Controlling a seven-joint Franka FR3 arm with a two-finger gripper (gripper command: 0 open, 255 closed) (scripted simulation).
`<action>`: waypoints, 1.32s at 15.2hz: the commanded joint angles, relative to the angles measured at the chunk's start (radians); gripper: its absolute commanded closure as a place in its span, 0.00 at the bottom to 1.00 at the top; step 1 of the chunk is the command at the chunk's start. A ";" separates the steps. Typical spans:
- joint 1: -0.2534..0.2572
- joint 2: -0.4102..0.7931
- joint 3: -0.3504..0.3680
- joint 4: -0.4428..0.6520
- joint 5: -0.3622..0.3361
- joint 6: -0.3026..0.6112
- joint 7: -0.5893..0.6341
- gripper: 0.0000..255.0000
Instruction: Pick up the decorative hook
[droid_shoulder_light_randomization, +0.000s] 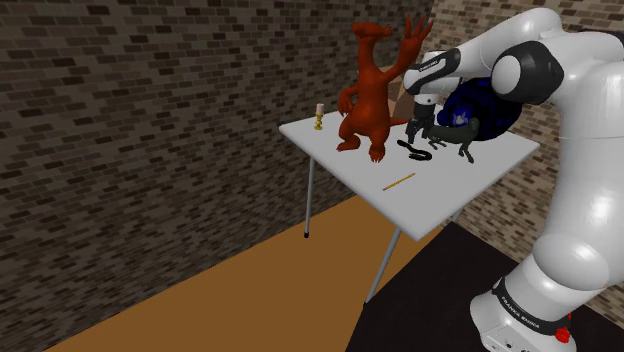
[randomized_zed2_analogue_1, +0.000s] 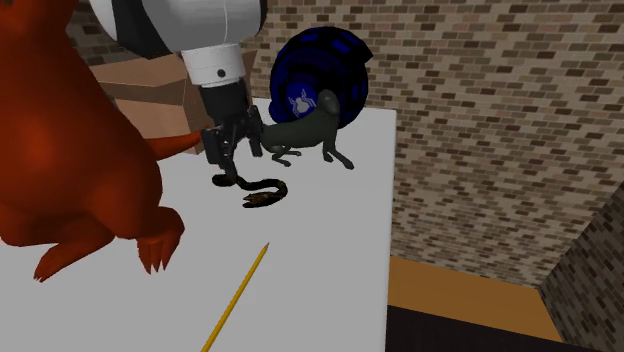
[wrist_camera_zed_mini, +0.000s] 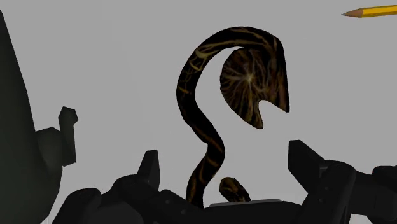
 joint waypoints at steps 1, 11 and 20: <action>-0.010 0.036 0.005 0.032 0.008 0.002 -0.006 0.00; -0.016 0.076 0.012 0.006 0.023 0.065 -0.012 1.00; -0.013 0.073 0.011 0.011 0.022 0.058 -0.010 1.00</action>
